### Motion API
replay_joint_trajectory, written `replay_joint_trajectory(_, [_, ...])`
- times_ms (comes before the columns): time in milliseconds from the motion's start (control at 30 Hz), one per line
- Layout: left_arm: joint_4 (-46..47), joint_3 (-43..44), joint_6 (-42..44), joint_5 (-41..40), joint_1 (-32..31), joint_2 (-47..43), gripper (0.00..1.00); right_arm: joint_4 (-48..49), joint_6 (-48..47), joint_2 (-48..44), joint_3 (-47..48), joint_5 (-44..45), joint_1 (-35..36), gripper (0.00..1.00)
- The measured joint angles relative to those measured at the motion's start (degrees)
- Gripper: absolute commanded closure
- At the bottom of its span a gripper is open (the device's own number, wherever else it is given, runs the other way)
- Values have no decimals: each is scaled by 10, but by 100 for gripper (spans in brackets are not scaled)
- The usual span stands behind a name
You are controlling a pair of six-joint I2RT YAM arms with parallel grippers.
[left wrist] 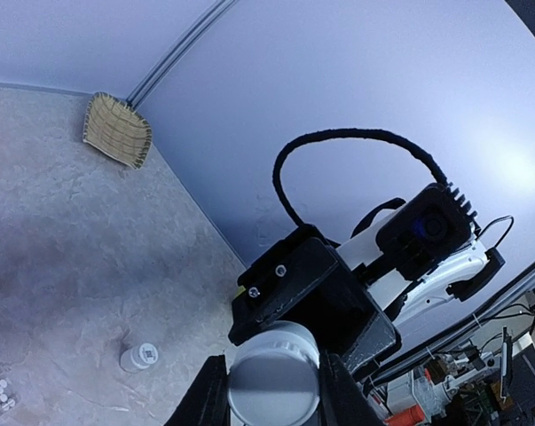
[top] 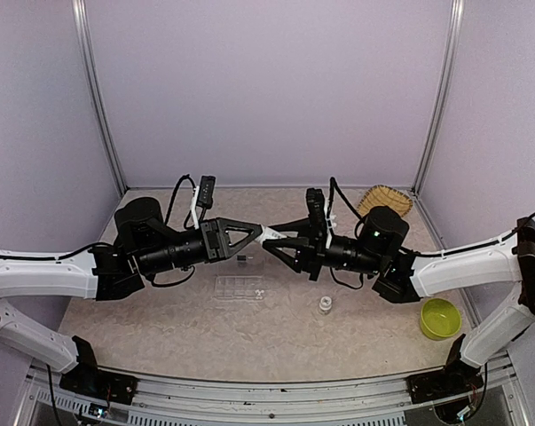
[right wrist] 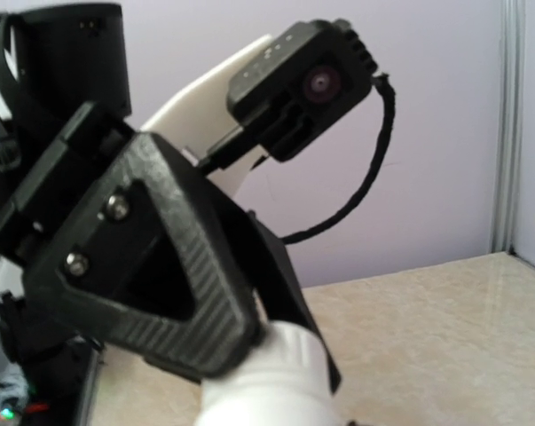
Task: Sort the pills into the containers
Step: Pass from the right arm to the left
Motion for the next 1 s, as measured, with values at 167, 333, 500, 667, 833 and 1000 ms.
replay_joint_trajectory(167, [25, -10, 17, 9, 1, 0, 85, 23, 62, 10, 0, -22, -8, 84])
replay_joint_trajectory(333, [41, -21, 28, 14, 4, 0, 86, 42, 138, 26, 4, -52, -12, 84])
replay_joint_trajectory(500, [57, -24, 35, 17, 4, 0, 86, 50, 204, 28, 8, -64, -15, 78])
replay_joint_trajectory(667, [59, -24, 35, 16, 4, 0, 86, 50, 233, 28, 9, -63, -15, 68])
replay_joint_trajectory(833, [59, -24, 38, 13, 3, 0, 85, 39, 238, 28, 11, -61, -15, 54])
replay_joint_trajectory(1000, [57, -24, 47, 16, 2, -4, 86, 11, 244, 28, 18, -56, -15, 44])
